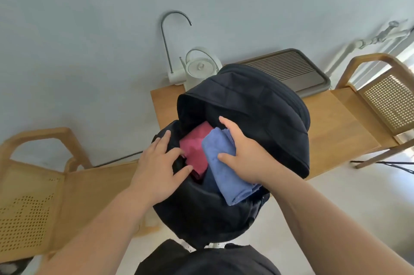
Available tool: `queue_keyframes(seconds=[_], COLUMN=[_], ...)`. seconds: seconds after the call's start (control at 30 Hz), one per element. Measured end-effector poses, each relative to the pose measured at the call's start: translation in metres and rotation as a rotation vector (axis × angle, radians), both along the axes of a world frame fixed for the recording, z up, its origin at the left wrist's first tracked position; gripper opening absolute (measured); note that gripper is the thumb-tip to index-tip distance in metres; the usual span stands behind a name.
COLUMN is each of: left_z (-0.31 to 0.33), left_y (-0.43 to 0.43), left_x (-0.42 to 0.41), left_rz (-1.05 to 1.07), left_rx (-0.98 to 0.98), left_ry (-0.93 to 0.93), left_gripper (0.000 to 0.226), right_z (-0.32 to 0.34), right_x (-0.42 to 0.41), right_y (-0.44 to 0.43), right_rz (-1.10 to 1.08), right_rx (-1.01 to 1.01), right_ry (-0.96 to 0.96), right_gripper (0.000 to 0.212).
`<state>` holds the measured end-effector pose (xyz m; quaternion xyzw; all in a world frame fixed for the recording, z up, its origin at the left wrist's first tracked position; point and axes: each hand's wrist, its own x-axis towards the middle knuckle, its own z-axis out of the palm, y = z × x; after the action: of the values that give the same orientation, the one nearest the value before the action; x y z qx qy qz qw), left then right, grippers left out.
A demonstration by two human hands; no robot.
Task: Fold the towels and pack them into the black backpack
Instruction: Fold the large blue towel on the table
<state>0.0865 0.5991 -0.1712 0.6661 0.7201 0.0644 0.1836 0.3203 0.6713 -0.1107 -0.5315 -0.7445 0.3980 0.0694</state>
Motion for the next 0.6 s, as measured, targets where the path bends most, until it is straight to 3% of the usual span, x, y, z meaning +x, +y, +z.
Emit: queue_keyframes(seconds=[0.17,0.37,0.53,0.6], left_z=[0.003,0.005,-0.005,-0.010], left_y=[-0.004,0.011,0.019,0.023], left_x=[-0.008,-0.033,-0.059,-0.071], left_rz=[-0.076,-0.268,-0.411,-0.484], left_rx=[-0.012,0.018,0.044,0.091], left_ry=[0.024,0.050,-0.010,0.056], left_gripper=[0.077,0.086,0.076,0.073], right_z=[-0.025,-0.044,-0.068,-0.071], right_x=[-0.021,-0.041,-0.061,-0.071], right_y=[0.012,0.024,0.011,0.010], right_rz=[-0.092,-0.303,-0.244,-0.286], right_rx=[-0.076,-0.245,-0.309,-0.310], right_ry=[0.070,0.150,-0.142,-0.149], right_gripper=[0.020,0.034,0.040,0.040])
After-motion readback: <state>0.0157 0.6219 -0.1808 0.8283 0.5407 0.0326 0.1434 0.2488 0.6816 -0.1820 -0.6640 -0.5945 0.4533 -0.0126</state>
